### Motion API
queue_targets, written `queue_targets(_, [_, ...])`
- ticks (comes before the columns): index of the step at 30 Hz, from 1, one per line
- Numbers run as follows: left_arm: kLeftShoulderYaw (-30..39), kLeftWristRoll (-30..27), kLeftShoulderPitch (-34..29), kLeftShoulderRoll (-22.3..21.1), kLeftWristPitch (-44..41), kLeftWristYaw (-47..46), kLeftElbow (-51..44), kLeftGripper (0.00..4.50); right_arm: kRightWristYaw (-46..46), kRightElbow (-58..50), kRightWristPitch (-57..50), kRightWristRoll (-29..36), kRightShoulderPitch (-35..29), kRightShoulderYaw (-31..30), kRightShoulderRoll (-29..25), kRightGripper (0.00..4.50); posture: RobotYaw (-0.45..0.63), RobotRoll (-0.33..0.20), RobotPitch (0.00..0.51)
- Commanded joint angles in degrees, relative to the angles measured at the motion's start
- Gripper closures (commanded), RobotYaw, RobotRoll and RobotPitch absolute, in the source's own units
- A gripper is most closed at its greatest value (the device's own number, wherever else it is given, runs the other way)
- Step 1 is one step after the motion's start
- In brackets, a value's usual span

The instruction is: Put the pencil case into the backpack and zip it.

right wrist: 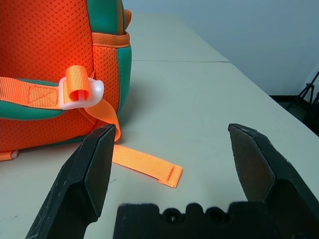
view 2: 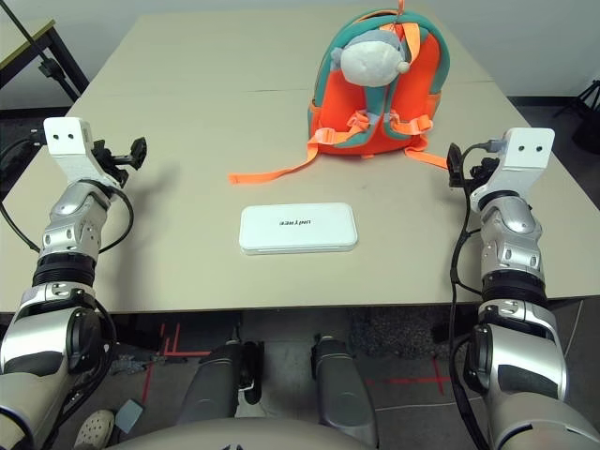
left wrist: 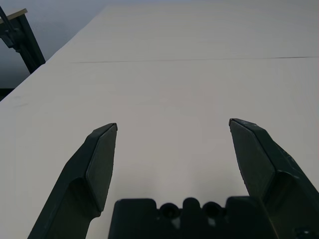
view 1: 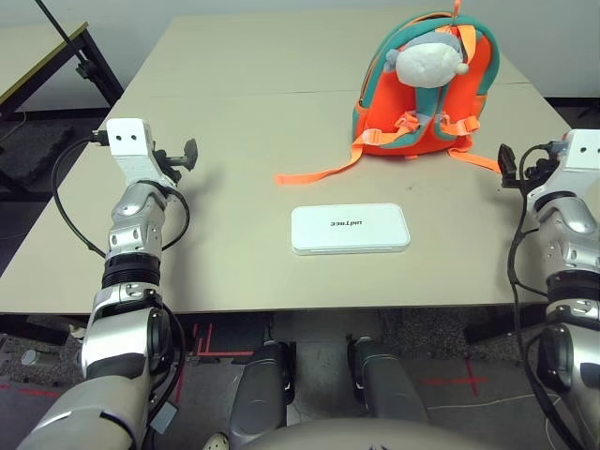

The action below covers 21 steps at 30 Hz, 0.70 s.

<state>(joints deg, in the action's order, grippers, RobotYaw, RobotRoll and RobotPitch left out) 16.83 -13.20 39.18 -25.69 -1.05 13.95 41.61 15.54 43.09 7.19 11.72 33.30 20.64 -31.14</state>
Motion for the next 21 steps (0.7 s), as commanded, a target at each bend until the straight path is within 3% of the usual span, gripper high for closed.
queue_targets(1, [-0.4,0.6,-0.2,0.2,-0.2,0.1,0.4,0.0,-0.1,0.3,0.3,-0.2,-0.2,0.1,-0.9,0.04,-0.11,0.0,0.107])
queue_targets(11, [-0.2,-0.5,-1.6,0.2,-2.6,1.4,-2.4,0.0,-0.1,-0.6,0.1,-0.1,-0.9,0.0,-0.5,0.04,-0.1,0.0,0.108])
queue_targets(15, [0.6,-2.9,-0.1,1.0,-7.2,2.2,-4.3,0.0,0.2,-0.1,0.1,-0.4,-0.5,-0.4,-0.6,0.04,-0.1,0.0,0.119])
queue_targets(18, [0.2,-6.5,-0.5,1.2,-15.9,5.3,-9.4,0.0,0.4,-0.3,0.0,-0.4,-0.6,-0.5,-0.7,0.04,-0.1,0.0,0.119])
queue_targets(21, [0.7,-14.0,-1.0,1.4,-30.8,9.2,-16.3,0.0,0.7,-0.7,0.3,-0.7,-1.0,-0.8,-0.7,0.04,-0.1,0.0,0.112])
